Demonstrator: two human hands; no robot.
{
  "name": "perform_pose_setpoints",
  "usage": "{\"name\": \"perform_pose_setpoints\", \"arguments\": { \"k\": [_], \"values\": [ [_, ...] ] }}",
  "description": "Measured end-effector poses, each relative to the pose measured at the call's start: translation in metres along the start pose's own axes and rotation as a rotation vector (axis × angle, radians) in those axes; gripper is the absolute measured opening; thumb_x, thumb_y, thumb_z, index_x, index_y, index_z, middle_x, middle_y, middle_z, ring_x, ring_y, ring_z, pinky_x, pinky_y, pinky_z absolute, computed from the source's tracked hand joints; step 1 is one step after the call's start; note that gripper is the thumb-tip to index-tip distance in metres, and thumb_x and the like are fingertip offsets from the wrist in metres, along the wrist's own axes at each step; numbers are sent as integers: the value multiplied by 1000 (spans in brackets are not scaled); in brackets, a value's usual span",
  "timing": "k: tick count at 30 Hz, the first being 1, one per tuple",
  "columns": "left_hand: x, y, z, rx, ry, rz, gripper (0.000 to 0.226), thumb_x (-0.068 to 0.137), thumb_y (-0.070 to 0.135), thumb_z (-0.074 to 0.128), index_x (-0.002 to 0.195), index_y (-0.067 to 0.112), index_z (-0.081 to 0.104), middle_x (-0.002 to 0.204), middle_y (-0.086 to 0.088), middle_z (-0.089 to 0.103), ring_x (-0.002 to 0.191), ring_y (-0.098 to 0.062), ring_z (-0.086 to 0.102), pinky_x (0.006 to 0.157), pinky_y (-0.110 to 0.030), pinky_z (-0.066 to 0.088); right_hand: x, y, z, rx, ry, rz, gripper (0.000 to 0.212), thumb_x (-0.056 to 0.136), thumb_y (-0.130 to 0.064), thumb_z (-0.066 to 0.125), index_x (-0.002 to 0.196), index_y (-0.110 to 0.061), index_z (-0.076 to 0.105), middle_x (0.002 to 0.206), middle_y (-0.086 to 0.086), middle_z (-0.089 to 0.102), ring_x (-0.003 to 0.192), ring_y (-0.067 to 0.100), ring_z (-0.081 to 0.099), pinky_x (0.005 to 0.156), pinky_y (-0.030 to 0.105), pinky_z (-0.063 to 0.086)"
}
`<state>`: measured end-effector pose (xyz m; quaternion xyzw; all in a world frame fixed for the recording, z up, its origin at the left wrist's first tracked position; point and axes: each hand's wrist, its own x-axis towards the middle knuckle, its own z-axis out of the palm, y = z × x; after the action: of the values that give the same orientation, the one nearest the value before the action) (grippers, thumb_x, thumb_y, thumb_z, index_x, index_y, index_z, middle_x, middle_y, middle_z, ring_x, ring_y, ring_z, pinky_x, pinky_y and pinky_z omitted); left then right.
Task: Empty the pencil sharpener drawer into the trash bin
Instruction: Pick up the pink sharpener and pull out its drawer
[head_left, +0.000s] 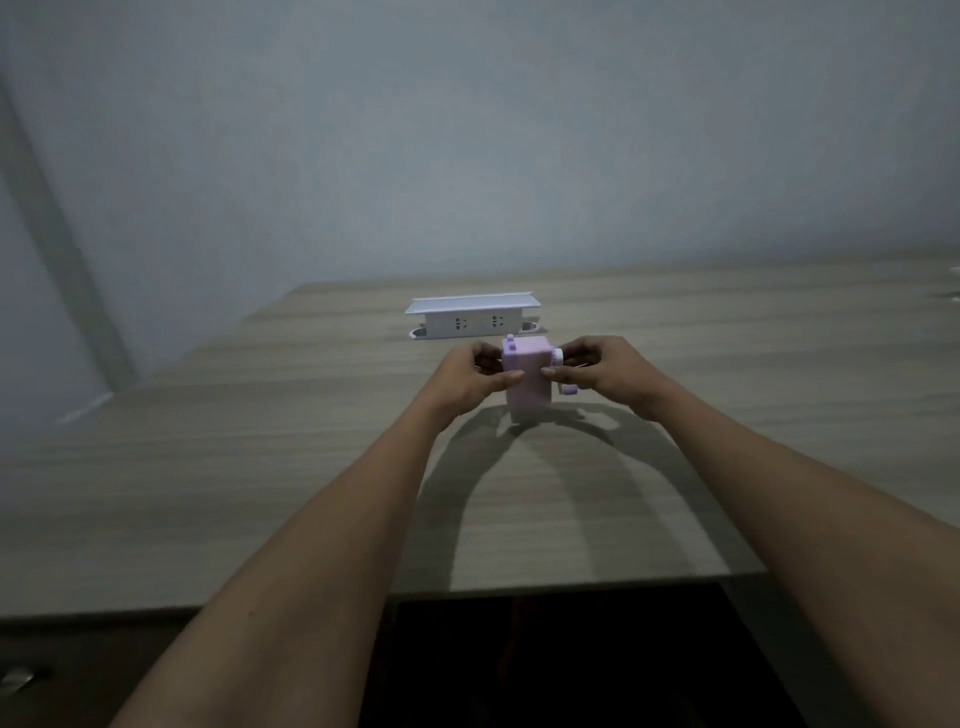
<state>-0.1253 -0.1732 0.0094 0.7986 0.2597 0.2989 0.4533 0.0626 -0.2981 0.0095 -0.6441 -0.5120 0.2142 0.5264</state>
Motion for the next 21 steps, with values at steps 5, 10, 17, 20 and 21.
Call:
{"name": "perform_pose_setpoints", "arguments": {
  "k": [5, 10, 17, 20, 21],
  "values": [
    [-19, -8, 11, -5, -7, -19, 50, 84, 11, 79, 127, -4, 60, 116, -17, 69, 98, -20, 65, 65, -11, 55, -19, 11, 3, -10, -8, 0, 40, 79, -12, 85, 114, 1, 71, 110, 18, 75, 95, 21, 70, 78, 22, 57],
    [-28, -17, 17, -103, 17, -45, 45, 84, 11, 78, 125, 0, 61, 107, -12, 70, 91, -18, 66, 64, -13, 55, -26, 19, 8, -3, -17, 32, 41, 83, -16, 81, 120, -2, 69, 109, 14, 74, 88, 15, 69, 63, 14, 54],
    [-26, -25, 12, -111, -77, -91, 71, 76, 20, 86, 137, 9, 53, 119, -14, 69, 108, -28, 68, 90, -43, 58, -25, 26, 10, 46, -68, 39, 59, 78, -11, 85, 132, -5, 62, 120, 10, 73, 111, 21, 70, 91, 31, 59],
    [-27, -29, 14, -77, -113, -60, 73, 75, 13, 86, 140, 6, 52, 120, -13, 71, 111, -27, 69, 94, -39, 57, -21, 32, 11, 0, -99, 39, 59, 75, -15, 88, 130, -8, 66, 119, 6, 75, 114, 19, 70, 103, 38, 54],
    [-27, -30, 15, -73, -120, -53, 72, 77, 10, 85, 140, 5, 51, 121, -14, 71, 112, -26, 69, 92, -34, 58, -20, 33, 12, -19, -110, 40, 59, 74, -17, 88, 129, -9, 67, 119, 5, 76, 113, 18, 70, 104, 39, 53]
  ]
}}
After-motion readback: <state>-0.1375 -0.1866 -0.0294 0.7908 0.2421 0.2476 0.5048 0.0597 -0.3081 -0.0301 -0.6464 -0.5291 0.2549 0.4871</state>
